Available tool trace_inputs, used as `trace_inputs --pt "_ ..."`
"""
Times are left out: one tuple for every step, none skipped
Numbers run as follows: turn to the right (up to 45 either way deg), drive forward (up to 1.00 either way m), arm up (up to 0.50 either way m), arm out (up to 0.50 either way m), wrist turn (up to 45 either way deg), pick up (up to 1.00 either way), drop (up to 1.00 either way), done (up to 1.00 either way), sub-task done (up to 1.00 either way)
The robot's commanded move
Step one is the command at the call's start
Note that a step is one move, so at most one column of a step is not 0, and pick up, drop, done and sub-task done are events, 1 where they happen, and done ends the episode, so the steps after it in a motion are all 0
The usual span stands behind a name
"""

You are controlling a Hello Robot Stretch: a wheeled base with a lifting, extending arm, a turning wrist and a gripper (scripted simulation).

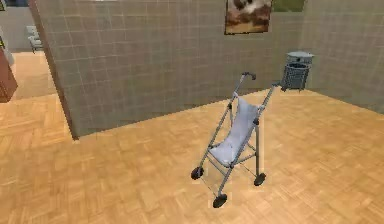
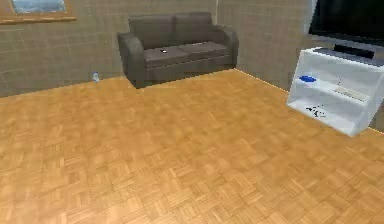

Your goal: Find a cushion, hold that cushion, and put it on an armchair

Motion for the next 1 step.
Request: trace_inputs --pt "-39.0 0.00 0.00 0.00 0.0 0.00 0.00 0.00 0.00"
